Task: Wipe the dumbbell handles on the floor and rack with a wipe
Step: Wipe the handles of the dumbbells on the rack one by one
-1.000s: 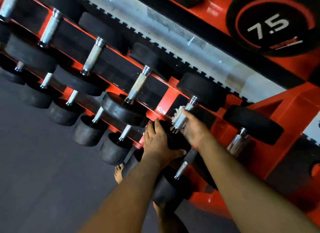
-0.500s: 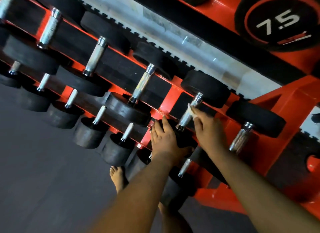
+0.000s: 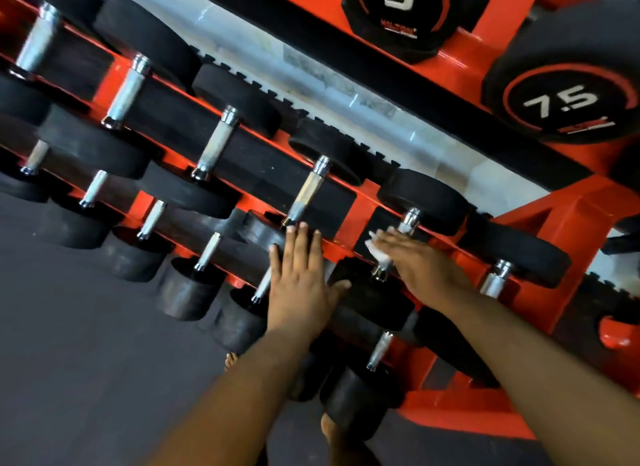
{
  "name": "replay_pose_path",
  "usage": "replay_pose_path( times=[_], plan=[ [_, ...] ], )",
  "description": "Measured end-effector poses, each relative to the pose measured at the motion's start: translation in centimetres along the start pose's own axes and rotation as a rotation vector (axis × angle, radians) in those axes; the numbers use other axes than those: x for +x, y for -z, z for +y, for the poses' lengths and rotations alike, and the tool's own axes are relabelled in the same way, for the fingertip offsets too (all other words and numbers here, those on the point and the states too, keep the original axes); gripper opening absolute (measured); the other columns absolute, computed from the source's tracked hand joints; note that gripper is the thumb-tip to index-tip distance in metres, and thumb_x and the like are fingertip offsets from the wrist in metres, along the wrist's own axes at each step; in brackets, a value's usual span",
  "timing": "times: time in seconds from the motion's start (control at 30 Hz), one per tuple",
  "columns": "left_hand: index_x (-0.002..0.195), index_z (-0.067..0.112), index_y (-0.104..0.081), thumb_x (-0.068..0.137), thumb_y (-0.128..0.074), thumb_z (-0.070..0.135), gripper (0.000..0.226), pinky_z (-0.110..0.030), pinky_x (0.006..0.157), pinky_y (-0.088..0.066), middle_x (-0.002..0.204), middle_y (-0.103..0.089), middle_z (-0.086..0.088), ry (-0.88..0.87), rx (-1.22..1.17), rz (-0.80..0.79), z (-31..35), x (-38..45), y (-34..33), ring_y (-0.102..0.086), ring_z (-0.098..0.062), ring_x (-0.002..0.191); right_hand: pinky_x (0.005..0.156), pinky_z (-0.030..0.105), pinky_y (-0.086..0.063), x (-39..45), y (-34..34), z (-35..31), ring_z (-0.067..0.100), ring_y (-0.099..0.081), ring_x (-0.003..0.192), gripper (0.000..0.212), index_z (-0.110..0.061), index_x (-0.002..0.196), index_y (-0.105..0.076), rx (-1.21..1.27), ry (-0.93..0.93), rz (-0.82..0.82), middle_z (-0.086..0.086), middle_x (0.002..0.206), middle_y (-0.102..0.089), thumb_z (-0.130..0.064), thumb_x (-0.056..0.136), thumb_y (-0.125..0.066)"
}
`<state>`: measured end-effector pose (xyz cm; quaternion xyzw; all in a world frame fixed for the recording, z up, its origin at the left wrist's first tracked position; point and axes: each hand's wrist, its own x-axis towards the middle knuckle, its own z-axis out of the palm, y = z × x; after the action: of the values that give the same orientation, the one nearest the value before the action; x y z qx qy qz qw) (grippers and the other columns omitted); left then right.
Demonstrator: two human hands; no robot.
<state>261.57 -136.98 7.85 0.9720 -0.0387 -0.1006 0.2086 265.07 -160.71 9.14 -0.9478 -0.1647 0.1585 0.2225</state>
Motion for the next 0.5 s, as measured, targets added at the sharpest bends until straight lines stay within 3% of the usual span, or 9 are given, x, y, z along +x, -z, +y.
replay_pose_path(
  times=[0.1, 0.17, 0.27, 0.37, 0.43, 0.5],
  plan=[
    [0.162, 0.012, -0.008, 0.09, -0.057, 0.065, 0.102, -0.052, 0.126, 0.005, 0.17, 0.006, -0.013, 0.098, 0.021, -0.001, -3.0, 1.6, 1.3, 0.016, -0.026, 0.156, 0.117, 0.031, -0.037, 4.6, -1.4, -3.8, 0.012, -0.04, 0.144, 0.053, -0.019, 0.144, -0.054, 0.125, 0.011, 0.195, -0.003, 0.15, -0.05, 0.005, 0.097, -0.052],
    [0.162, 0.011, 0.001, 0.086, -0.061, 0.068, 0.112, -0.05, 0.126, 0.005, 0.169, 0.011, -0.015, 0.166, -0.037, -0.069, -4.5, 3.1, 2.0, 0.019, -0.027, 0.155, 0.117, 0.027, -0.034, 7.6, -2.5, -6.0, 0.013, -0.039, 0.144, 0.053, -0.019, 0.143, -0.056, 0.064, 0.053, 0.207, -0.002, 0.151, -0.05, 0.005, 0.096, -0.051],
    [0.161, 0.012, 0.009, 0.07, -0.076, 0.07, 0.137, -0.048, 0.127, 0.002, 0.168, 0.01, -0.019, 0.201, -0.144, -0.154, -5.9, 5.1, 2.8, 0.017, -0.03, 0.155, 0.118, 0.038, -0.033, 11.8, -4.5, -7.4, 0.021, -0.042, 0.144, 0.055, -0.018, 0.142, -0.057, -0.107, 0.234, 0.097, 0.002, 0.151, -0.051, -0.002, 0.093, -0.04],
    [0.16, 0.014, 0.014, 0.068, -0.078, 0.069, 0.141, -0.049, 0.127, 0.003, 0.167, 0.013, -0.019, 0.193, -0.165, -0.193, -6.2, 5.6, 2.8, 0.019, -0.031, 0.154, 0.122, 0.049, -0.013, 14.3, -5.5, -6.8, 0.022, -0.028, 0.151, 0.057, -0.024, 0.15, -0.046, -0.469, 0.408, -0.123, -0.001, 0.159, -0.04, -0.012, 0.094, -0.044],
    [0.159, 0.015, 0.017, 0.072, -0.075, 0.068, 0.137, -0.048, 0.126, 0.006, 0.167, 0.017, -0.018, 0.197, -0.183, -0.194, -6.2, 5.6, 2.7, 0.022, -0.031, 0.153, 0.123, 0.048, -0.003, 14.8, -4.7, -5.6, 0.019, -0.02, 0.154, 0.069, -0.026, 0.154, -0.039, -0.582, 0.35, -0.078, -0.004, 0.163, -0.031, -0.003, 0.09, -0.05],
    [0.158, 0.016, 0.02, 0.075, -0.072, 0.064, 0.133, -0.049, 0.126, 0.008, 0.166, 0.021, -0.017, 0.202, -0.206, -0.215, -6.2, 5.7, 2.7, 0.025, -0.03, 0.153, 0.126, 0.046, -0.005, 14.9, -4.3, -5.0, 0.024, -0.014, 0.155, 0.079, -0.021, 0.158, -0.03, -0.593, 0.206, 0.051, 0.001, 0.166, -0.022, 0.004, 0.085, -0.049]
  ],
)
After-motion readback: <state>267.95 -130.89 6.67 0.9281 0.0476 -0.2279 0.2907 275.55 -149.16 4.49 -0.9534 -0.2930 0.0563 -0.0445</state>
